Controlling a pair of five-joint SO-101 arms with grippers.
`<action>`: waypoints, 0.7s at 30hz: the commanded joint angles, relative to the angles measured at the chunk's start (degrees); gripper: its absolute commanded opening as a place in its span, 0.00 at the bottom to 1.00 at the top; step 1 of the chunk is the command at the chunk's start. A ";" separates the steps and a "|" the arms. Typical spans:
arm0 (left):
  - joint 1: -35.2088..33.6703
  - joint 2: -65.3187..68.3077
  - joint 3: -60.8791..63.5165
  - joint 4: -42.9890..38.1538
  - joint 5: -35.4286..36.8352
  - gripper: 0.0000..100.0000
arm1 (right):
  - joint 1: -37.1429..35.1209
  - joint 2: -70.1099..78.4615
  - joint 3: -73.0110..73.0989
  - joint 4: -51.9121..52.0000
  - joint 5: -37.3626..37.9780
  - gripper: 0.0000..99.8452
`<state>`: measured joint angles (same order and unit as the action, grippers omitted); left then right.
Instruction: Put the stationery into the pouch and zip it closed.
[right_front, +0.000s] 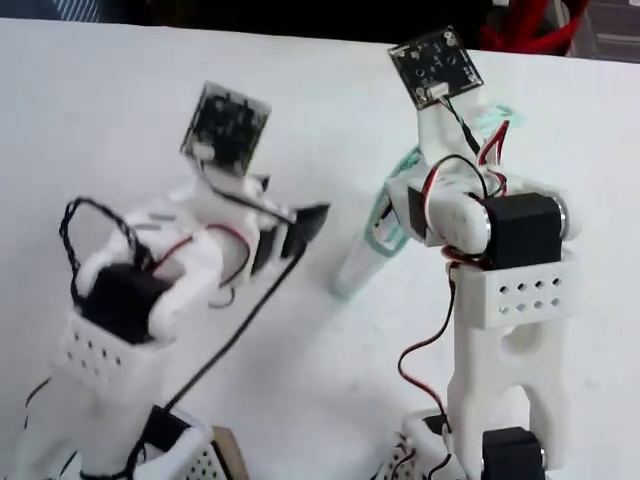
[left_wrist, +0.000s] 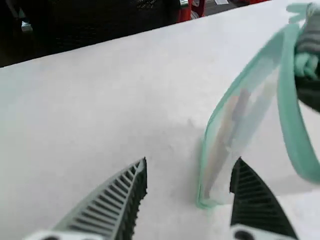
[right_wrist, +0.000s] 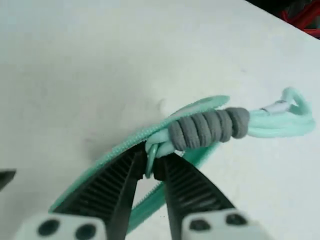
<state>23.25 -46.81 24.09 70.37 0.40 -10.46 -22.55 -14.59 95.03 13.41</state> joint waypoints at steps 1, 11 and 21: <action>5.41 -8.84 9.58 -3.78 -0.97 0.27 | 2.59 -0.75 -0.35 -2.95 -7.91 0.02; 12.00 -22.90 38.86 -38.51 6.95 0.24 | 2.33 -0.22 0.00 -2.95 -13.98 0.02; 15.52 -5.23 31.82 -42.90 7.74 0.24 | 2.15 -0.13 0.00 -2.51 -17.67 0.02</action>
<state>37.85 -56.04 60.75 29.41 7.43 -8.26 -22.46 -14.42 92.57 -3.38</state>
